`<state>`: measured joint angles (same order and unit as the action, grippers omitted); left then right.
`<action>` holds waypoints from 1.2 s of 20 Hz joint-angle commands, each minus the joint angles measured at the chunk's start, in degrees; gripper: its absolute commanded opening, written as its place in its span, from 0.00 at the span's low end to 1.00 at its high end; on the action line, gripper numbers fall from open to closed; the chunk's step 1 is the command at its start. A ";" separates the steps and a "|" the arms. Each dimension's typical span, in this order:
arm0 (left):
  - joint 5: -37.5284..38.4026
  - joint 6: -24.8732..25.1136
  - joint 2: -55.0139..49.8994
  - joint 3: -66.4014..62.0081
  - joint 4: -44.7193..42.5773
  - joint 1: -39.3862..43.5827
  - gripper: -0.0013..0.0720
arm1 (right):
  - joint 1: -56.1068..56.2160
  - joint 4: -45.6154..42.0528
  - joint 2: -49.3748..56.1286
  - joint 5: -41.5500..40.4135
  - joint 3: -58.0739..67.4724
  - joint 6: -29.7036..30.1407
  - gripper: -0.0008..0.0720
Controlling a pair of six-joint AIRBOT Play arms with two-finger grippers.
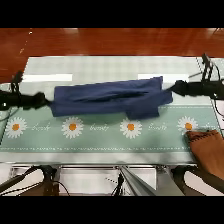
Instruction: Fold the shirts.
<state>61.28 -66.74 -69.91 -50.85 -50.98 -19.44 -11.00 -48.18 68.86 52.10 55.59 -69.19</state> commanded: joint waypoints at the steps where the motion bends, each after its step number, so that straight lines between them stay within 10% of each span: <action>1: -5.84 0.09 -3.56 -6.32 4.52 3.15 0.05 | 4.04 3.56 8.48 -12.96 7.48 -0.50 0.04; 15: -3.43 -1.62 -24.44 -15.06 4.20 5.25 0.05 | 4.96 5.42 30.14 -17.53 18.73 -7.48 0.05; 16: -0.44 -1.64 -24.79 -15.06 3.67 4.92 0.08 | 4.63 5.46 29.77 -17.25 18.73 -7.13 0.14; 18: 5.05 -3.17 -24.74 -15.08 -0.09 3.56 0.47 | 2.49 3.74 27.74 -15.50 18.73 -5.05 0.64; 24: 14.16 -5.31 -22.18 -15.12 -1.97 0.22 0.56 | -8.46 -13.16 24.55 5.03 18.73 -4.46 0.85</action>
<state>71.57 -71.40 -93.41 -65.91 -52.01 -18.24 -15.03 -54.98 93.86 45.78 74.28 -74.59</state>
